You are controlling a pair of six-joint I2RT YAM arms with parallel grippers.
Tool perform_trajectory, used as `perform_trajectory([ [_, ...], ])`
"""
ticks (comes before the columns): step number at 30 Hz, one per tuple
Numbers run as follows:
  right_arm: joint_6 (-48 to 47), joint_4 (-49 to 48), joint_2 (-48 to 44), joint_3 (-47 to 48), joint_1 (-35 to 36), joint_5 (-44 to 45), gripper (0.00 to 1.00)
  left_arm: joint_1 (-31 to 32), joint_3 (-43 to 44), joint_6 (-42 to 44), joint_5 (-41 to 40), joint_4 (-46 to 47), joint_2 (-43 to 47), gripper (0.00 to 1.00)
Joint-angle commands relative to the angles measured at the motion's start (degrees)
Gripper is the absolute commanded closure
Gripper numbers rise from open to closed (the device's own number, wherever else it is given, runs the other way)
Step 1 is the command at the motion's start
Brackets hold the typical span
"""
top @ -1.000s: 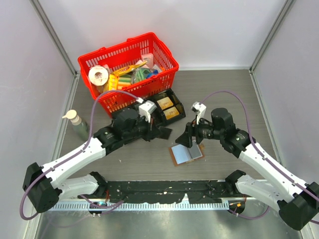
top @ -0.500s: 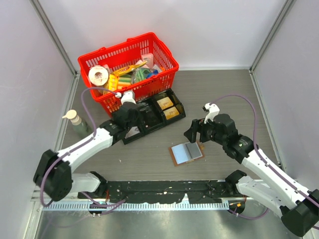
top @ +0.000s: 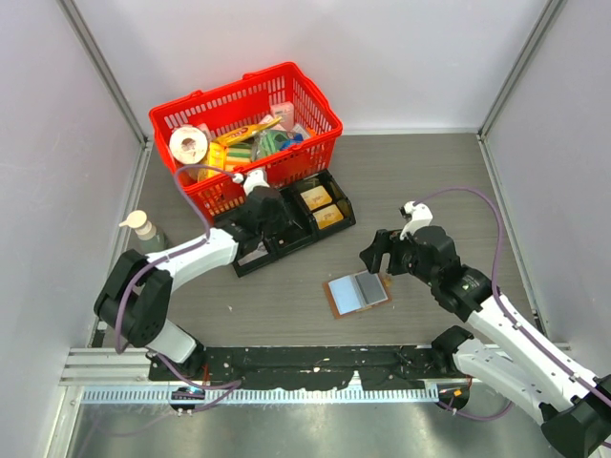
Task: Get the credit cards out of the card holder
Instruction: Place the credit card in the storage box.
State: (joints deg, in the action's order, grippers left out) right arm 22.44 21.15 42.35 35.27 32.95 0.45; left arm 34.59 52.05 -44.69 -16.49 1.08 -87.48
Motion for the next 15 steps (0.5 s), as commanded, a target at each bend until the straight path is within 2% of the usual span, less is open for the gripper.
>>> perform_trajectory([
  [1, 3.3, -0.8, -0.7, 0.0, 0.2, 5.8, 0.12, -0.3, 1.0, 0.6, -2.2, 1.4, 3.5, 0.46],
  [3, 4.3, -1.1, -1.0, -0.4, 0.0, 7.1, 0.08, -0.4, 0.6, 2.1, -3.1, 0.0, 5.8, 0.32],
  [6, 4.4, -1.0, -0.6, -0.4, 0.2, 7.7, 0.07, -0.3, 0.3, 4.4, -3.5, -3.2, 9.5, 0.21],
  [11, 4.0, -0.6, 0.2, -0.4, 0.2, 7.3, 0.08, 0.0, 0.3, 5.2, -1.2, -7.8, 15.5, 0.19],
  [15, 3.8, -0.3, 0.6, -0.5, 0.1, 6.8, 0.10, 2.8, 0.3, 5.8, 2.2, -10.1, 18.4, 0.20],
])
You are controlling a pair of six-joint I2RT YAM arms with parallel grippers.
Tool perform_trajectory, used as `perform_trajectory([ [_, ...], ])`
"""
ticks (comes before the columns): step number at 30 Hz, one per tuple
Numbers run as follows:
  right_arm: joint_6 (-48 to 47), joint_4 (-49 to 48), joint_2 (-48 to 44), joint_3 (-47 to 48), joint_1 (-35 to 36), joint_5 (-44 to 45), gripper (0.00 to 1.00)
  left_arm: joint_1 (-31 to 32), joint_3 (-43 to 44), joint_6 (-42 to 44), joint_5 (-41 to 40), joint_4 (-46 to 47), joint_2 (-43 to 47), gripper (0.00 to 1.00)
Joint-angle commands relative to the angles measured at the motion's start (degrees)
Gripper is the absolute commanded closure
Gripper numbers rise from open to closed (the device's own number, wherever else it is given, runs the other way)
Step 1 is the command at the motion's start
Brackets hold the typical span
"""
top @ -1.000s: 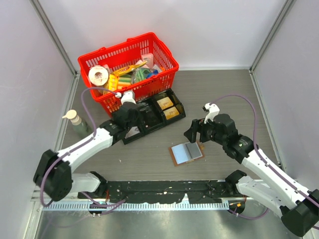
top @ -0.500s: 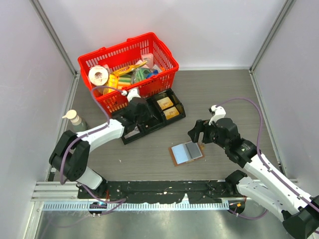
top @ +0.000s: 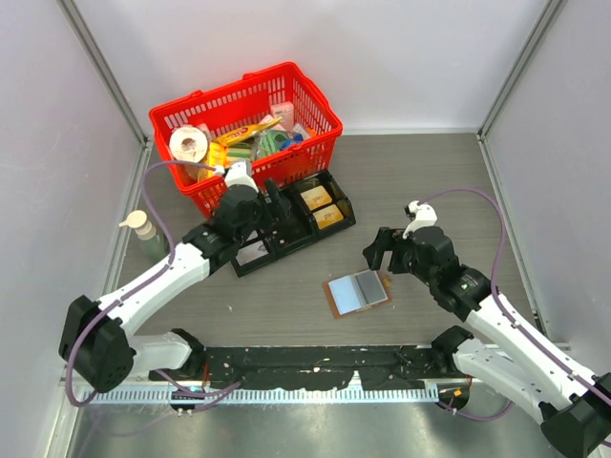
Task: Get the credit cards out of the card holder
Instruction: Place the credit card in the storage box, then remove the credit card from the card holder.
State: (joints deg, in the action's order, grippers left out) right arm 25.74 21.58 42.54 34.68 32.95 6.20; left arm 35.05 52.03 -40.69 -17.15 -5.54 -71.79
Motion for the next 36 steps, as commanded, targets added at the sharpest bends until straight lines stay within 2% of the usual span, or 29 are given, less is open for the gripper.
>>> perform_trajectory([
  [1, 0.6, -0.7, 0.7, 0.2, 0.2, 1.0, 0.11, 3.4, 0.4, 1.9, 4.1, -4.0, 3.1, 0.20],
  [7, 0.6, 0.0, 4.9, 0.5, 0.2, -2.1, 0.17, 14.3, -1.0, 0.2, 7.3, -4.9, 2.1, 0.22],
  [13, 1.2, -0.6, 10.9, -0.3, 0.2, -5.3, 0.27, 23.3, -1.8, -1.8, 8.3, -2.6, -4.0, 0.23],
  [20, 1.2, -1.7, 16.9, -1.5, 0.2, -9.4, 0.34, 24.5, -3.8, -5.5, 15.7, 5.2, -11.9, 0.25],
  [22, 1.3, -1.8, 18.5, -1.9, 0.3, -9.4, 0.35, 24.8, -3.4, -5.5, 16.9, 7.7, -14.4, 0.37],
  [24, 1.3, -1.8, 19.8, -2.2, 0.2, -9.1, 0.38, 25.8, -3.0, -5.8, 19.0, 8.7, -17.0, 0.42],
  [29, 1.8, -1.5, 22.9, -2.7, 0.0, -7.2, 0.45, 27.3, -1.2, -6.2, 18.9, 7.7, -22.2, 0.44],
  [34, 2.0, -0.5, 24.3, -3.0, 0.0, -6.4, 0.48, 27.4, -0.9, -5.8, 17.6, 5.7, -24.4, 0.57],
  [36, 2.2, -0.2, 24.6, -3.1, -0.1, -4.0, 0.48, 27.5, -0.6, -5.6, 17.7, 3.9, -25.1, 0.57],
])
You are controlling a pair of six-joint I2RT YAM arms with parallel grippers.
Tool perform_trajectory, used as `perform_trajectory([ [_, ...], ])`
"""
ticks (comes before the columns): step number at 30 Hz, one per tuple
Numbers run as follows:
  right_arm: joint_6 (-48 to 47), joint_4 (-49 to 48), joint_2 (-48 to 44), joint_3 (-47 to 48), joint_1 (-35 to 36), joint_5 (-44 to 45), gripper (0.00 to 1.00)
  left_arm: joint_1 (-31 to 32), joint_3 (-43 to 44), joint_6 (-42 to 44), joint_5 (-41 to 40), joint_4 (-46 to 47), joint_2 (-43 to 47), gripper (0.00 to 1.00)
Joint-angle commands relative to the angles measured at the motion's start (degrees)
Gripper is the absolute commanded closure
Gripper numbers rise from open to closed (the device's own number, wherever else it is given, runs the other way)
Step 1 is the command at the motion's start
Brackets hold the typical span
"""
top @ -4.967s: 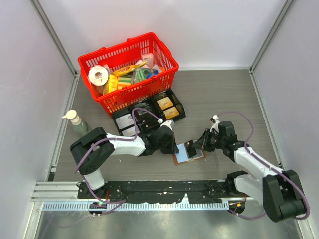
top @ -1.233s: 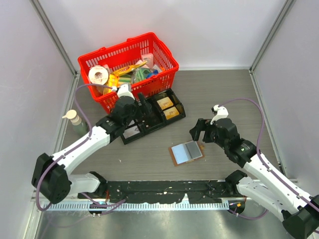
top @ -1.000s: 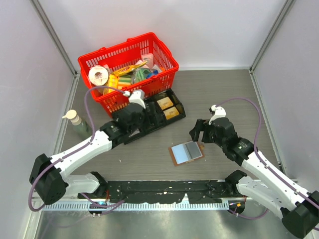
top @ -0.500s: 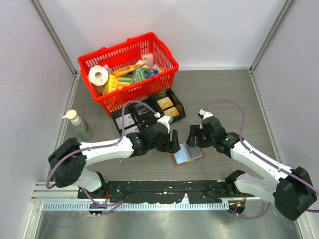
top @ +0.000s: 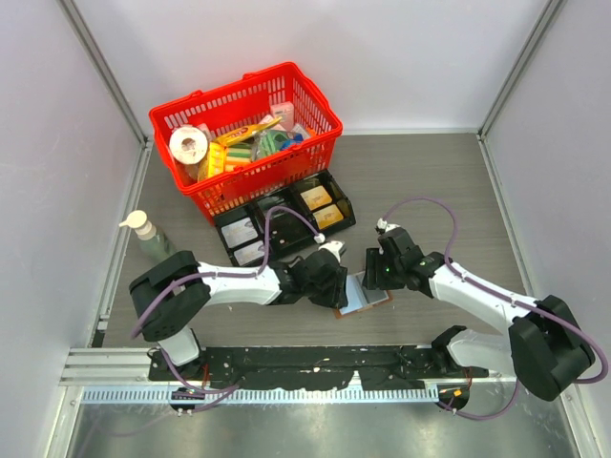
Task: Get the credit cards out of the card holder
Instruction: Remove the credit card from the card holder.
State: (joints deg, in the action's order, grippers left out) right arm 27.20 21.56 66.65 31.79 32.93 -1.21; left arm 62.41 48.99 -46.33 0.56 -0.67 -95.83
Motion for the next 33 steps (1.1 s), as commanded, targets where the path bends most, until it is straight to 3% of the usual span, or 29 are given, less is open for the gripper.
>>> perform_trajectory([
  [1, 0.8, 0.0, 0.6, -0.2, -0.1, 3.9, 0.48, 0.1, 2.6, 0.0, 0.0, -1.5, -1.5, 0.57],
  [12, 1.0, 2.0, 0.7, -0.1, -0.2, 7.7, 0.48, 0.1, 4.0, -0.6, -4.5, -8.5, -3.4, 0.59],
  [20, 0.9, 0.3, 2.3, -0.5, -0.1, 4.2, 0.49, 0.2, 4.4, -0.7, -5.3, -9.4, -3.0, 0.59],
  [26, 1.0, 0.1, 2.0, -0.6, -0.1, 2.1, 0.60, 0.1, 4.5, -0.8, -5.3, -9.4, -3.4, 0.60],
  [33, 0.0, 1.8, -1.4, 0.7, -0.1, 2.1, 0.61, 0.1, 5.0, -0.7, -5.3, -9.7, -3.6, 0.61],
])
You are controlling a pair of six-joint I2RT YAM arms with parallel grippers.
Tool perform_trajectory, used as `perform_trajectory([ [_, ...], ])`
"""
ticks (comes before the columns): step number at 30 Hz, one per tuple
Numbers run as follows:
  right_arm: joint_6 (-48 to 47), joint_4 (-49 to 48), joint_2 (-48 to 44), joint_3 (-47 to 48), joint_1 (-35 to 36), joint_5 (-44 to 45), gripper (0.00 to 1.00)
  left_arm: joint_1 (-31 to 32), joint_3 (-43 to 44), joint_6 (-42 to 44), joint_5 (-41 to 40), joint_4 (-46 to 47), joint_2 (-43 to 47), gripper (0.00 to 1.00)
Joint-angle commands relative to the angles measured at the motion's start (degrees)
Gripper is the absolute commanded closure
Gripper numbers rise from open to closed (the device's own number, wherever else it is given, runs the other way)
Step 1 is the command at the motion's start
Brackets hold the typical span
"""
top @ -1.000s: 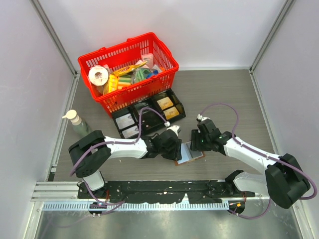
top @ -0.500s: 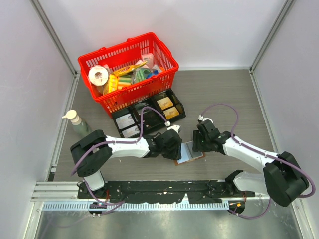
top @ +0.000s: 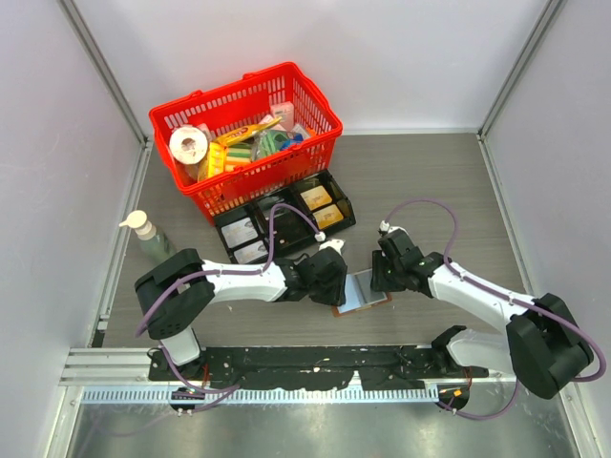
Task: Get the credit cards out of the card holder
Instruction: Remove the credit card from the card holder.
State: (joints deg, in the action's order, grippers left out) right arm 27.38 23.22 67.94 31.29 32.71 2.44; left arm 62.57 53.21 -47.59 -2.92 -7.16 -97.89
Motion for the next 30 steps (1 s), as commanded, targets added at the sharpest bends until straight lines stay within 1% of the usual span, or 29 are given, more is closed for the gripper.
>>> perform_trajectory([
  [1, -0.2, 0.2, -3.1, 1.6, 0.1, -3.6, 0.61, 0.0, 0.8, 0.6, -1.9, -3.3, -1.4, 0.61],
  [6, -0.8, -0.3, -5.2, 2.4, 0.2, -7.5, 0.62, -0.1, 0.8, 0.7, -2.3, -3.6, -1.4, 0.61],
  [13, -1.6, 1.0, -5.3, 3.2, 0.1, -6.7, 0.61, -0.1, 0.9, 0.7, -2.3, -3.7, -1.3, 0.63],
  [14, -1.9, 1.6, -5.5, 3.5, 0.1, -7.0, 0.60, -0.1, 0.9, 0.7, -2.3, -3.7, -1.3, 0.63],
  [16, -2.5, 0.3, -6.6, 3.3, 0.1, -11.3, 0.54, -0.1, 0.8, 0.7, -2.4, -3.7, -1.4, 0.63],
  [17, -2.2, -0.9, -7.4, 3.2, 0.1, -11.5, 0.50, -0.1, 1.0, 0.7, -2.4, -3.7, -1.4, 0.63],
  [19, -1.9, 0.4, -8.5, 3.6, 0.3, -8.2, 0.46, -0.2, 1.0, 0.7, -2.4, -3.7, -1.3, 0.63],
  [21, -2.6, 1.7, -8.7, 4.4, 0.3, -4.9, 0.44, -0.1, 0.9, 0.7, -2.5, -3.7, -1.3, 0.64],
  [23, -2.7, 1.9, -8.5, 4.4, 0.3, -3.1, 0.44, -0.1, 0.9, 0.7, -2.6, -3.6, -1.2, 0.64],
  [27, -2.5, 1.9, -6.0, 4.1, 0.4, -2.6, 0.45, 0.0, 0.8, 0.7, -2.7, -3.7, -1.2, 0.64],
  [28, -2.3, 1.8, -5.4, 4.0, 0.3, -0.5, 0.46, -0.2, 0.7, 0.6, -2.7, -3.7, -1.1, 0.64],
  [30, -2.4, 1.0, -4.6, 3.5, 0.3, 0.2, 0.47, -0.2, 0.5, 0.5, -2.7, -3.7, -1.0, 0.64],
])
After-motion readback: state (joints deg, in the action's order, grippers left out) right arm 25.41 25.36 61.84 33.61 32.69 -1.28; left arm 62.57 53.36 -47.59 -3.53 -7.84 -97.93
